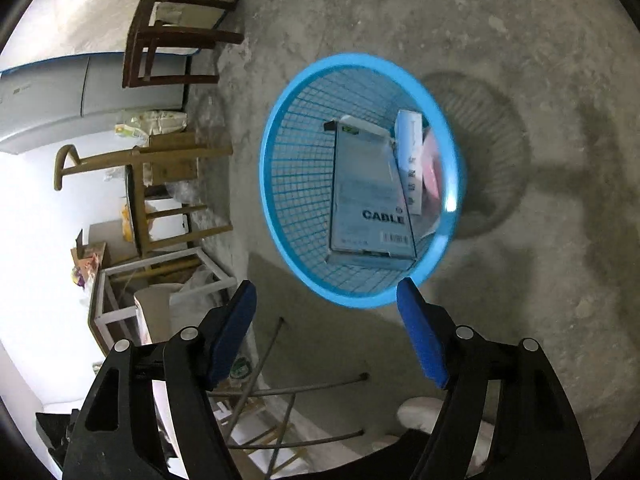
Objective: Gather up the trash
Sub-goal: 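Carry the box and bottle over the blue wastebasket and open both grippers, then move both tools back to the table over the chip bags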
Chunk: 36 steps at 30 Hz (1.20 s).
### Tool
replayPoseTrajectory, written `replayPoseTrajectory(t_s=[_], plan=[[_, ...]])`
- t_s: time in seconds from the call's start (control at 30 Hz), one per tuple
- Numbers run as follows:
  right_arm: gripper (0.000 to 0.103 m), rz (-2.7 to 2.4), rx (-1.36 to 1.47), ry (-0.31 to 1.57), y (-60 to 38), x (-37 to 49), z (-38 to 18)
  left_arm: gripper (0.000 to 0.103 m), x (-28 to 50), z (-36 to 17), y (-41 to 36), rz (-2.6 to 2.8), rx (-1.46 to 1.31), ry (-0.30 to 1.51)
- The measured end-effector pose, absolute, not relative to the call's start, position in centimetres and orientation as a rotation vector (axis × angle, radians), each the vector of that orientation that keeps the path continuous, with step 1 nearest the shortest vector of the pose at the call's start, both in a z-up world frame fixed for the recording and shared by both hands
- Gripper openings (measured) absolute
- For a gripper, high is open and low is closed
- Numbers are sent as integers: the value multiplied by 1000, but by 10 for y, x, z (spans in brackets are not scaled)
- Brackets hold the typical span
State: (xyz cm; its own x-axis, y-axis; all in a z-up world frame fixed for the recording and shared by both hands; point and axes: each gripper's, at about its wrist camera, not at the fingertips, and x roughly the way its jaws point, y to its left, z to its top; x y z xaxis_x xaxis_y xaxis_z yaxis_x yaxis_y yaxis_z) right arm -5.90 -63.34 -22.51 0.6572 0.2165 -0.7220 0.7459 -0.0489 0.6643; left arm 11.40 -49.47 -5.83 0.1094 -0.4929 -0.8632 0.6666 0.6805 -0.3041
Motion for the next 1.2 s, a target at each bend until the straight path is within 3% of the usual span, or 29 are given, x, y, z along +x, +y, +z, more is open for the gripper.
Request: replayPoseTrajectory(t_s=[0.2, 0.3, 0.53, 1.03, 1.13, 1.2], plan=[[70, -480, 1442, 804, -616, -69, -169, 96, 95, -3, -426, -910, 122, 1047], [75, -414, 1313, 812, -592, -65, -130, 96, 83, 19, -385, -939, 93, 972], [78, -151, 1034, 856, -517, 0, -48, 96, 58, 45, -241, -840, 96, 798], [77, 571, 558, 1007, -224, 177, 42, 96, -3, 12, 67, -236, -141, 671], [69, 606, 406, 1052, -160, 197, 43, 94, -6, -8, 104, -181, -248, 707], [62, 598, 285, 1076, -126, 208, 35, 87, -5, -18, 122, -173, -321, 735]])
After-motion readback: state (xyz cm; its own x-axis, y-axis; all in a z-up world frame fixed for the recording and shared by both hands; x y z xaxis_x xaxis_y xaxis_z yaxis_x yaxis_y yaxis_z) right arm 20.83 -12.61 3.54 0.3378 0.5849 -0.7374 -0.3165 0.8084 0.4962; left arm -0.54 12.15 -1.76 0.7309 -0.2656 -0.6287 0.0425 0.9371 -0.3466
